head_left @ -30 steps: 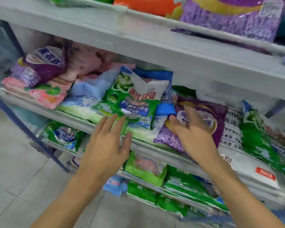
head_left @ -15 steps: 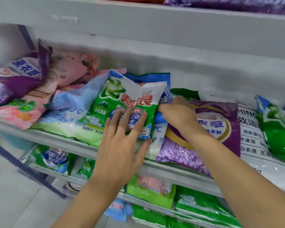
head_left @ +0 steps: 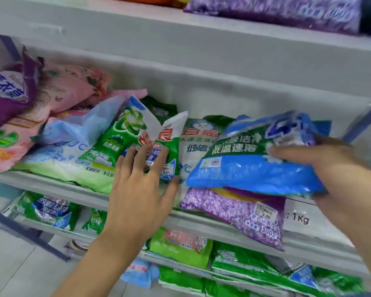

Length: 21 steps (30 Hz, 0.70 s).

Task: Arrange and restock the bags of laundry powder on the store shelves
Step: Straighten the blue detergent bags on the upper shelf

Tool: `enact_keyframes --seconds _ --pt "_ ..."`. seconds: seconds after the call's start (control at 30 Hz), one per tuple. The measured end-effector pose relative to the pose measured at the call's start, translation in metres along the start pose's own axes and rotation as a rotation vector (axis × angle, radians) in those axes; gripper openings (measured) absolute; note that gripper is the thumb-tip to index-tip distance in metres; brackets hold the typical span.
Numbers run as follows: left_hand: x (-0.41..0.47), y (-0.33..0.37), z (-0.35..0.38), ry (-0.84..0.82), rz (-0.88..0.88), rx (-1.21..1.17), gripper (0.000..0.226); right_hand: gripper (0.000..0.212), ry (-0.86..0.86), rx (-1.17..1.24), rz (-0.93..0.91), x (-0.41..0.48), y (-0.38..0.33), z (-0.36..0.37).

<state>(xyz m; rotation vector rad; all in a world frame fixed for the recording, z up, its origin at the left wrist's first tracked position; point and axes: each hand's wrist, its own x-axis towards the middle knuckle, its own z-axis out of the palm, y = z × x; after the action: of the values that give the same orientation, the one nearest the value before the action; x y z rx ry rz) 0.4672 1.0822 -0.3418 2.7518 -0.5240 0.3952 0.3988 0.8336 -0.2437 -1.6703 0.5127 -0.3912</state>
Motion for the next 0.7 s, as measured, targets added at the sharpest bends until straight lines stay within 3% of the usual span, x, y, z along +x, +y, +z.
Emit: enact_keyframes --seconds 0.03,0.1,0.13,0.2,0.27,0.37,0.47,0.57,0.7 --pt "-0.001 0.004 -0.002 0.003 -0.014 -0.035 0.066 0.013 -0.07 -0.056 0.094 0.0 0.003 -0.008" --pt "-0.007 0.015 -0.004 0.041 -0.044 -0.117 0.061 0.048 -0.19 -0.077 0.232 0.0 0.011 -0.016" --pt "-0.011 0.022 -0.003 0.075 -0.038 -0.167 0.053 0.057 -0.148 -0.014 0.194 -0.003 0.015 -0.024" --pt "-0.013 0.036 -0.007 0.16 0.001 -0.263 0.038 0.052 -0.037 0.028 0.233 -0.004 0.014 -0.029" --pt "-0.012 0.047 -0.013 0.176 -0.022 -0.362 0.039 0.05 -0.048 0.062 0.244 0.002 0.019 -0.031" --pt "-0.008 0.056 -0.026 0.075 -0.13 -0.611 0.044 0.039 0.035 0.223 0.44 0.003 0.034 -0.022" --pt "0.002 0.062 -0.041 -0.122 -0.519 -1.047 0.035 0.016 -0.037 0.388 0.389 -0.025 0.035 -0.025" --pt "0.002 0.075 -0.06 -0.33 -0.779 -1.414 0.023 0.025 -0.07 0.534 0.317 -0.036 0.02 -0.02" --pt "-0.017 0.089 -0.086 -0.512 -0.788 -1.556 0.038 0.041 -0.178 0.612 0.269 -0.066 -0.001 -0.021"
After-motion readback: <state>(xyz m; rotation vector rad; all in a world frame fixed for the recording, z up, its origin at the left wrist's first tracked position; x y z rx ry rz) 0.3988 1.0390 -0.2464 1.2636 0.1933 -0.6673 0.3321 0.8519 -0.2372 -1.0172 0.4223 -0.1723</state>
